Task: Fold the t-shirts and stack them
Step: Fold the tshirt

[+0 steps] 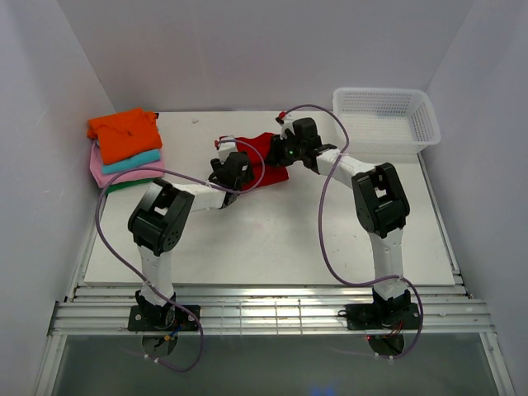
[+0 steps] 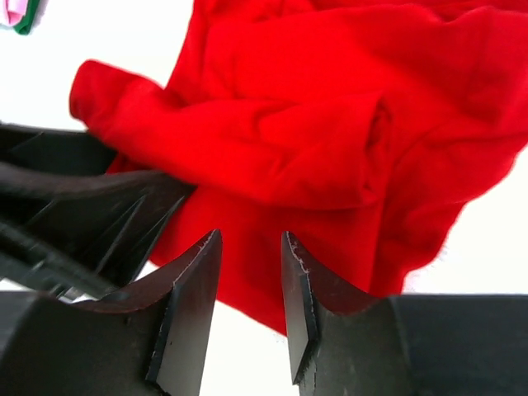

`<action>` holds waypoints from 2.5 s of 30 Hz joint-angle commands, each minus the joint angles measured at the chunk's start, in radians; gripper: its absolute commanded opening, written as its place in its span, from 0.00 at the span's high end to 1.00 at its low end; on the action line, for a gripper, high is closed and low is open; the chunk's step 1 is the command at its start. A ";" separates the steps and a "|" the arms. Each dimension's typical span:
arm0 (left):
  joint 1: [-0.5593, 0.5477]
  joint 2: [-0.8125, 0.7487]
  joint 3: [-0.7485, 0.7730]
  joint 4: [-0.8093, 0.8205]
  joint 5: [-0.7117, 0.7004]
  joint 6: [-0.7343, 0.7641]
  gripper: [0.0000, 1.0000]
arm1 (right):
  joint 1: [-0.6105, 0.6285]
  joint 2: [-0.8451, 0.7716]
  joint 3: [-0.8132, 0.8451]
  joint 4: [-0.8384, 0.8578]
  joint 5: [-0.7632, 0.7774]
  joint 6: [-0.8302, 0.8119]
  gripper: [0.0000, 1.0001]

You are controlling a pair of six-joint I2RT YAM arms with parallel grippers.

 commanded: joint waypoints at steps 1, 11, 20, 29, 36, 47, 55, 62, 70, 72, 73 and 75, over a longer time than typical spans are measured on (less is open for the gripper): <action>0.018 0.008 0.050 0.007 -0.013 0.038 0.21 | 0.015 -0.047 -0.022 0.022 -0.036 0.004 0.59; 0.026 -0.002 0.033 0.024 -0.001 0.052 0.21 | 0.026 0.085 0.146 -0.006 -0.076 0.030 0.71; 0.026 -0.013 0.010 0.030 0.004 0.055 0.21 | 0.029 0.219 0.341 -0.087 -0.103 0.065 0.75; 0.028 -0.004 0.013 0.028 0.001 0.058 0.20 | 0.037 0.070 0.136 0.000 -0.106 0.039 0.75; 0.028 -0.007 0.008 0.030 0.001 0.055 0.20 | 0.048 -0.048 -0.018 0.042 -0.114 0.024 0.75; 0.028 -0.030 -0.016 0.030 -0.007 0.053 0.20 | 0.052 0.051 0.066 0.000 -0.126 0.033 0.76; 0.028 -0.044 -0.039 0.032 -0.005 0.050 0.20 | 0.052 0.125 0.169 -0.047 -0.113 0.028 0.76; 0.028 -0.055 -0.074 0.033 0.002 0.034 0.20 | 0.052 0.218 0.286 -0.093 -0.090 0.025 0.76; 0.028 -0.070 -0.111 0.042 0.009 0.027 0.20 | 0.051 0.372 0.513 -0.102 0.013 0.040 0.80; 0.028 -0.073 -0.119 0.041 0.007 0.029 0.20 | 0.051 0.378 0.525 -0.070 0.059 0.047 0.80; 0.028 -0.076 -0.122 0.042 0.007 0.032 0.20 | 0.051 0.371 0.524 -0.023 0.079 0.045 0.80; 0.028 -0.081 -0.127 0.042 0.006 0.037 0.20 | 0.049 0.352 0.507 0.025 0.145 0.040 0.80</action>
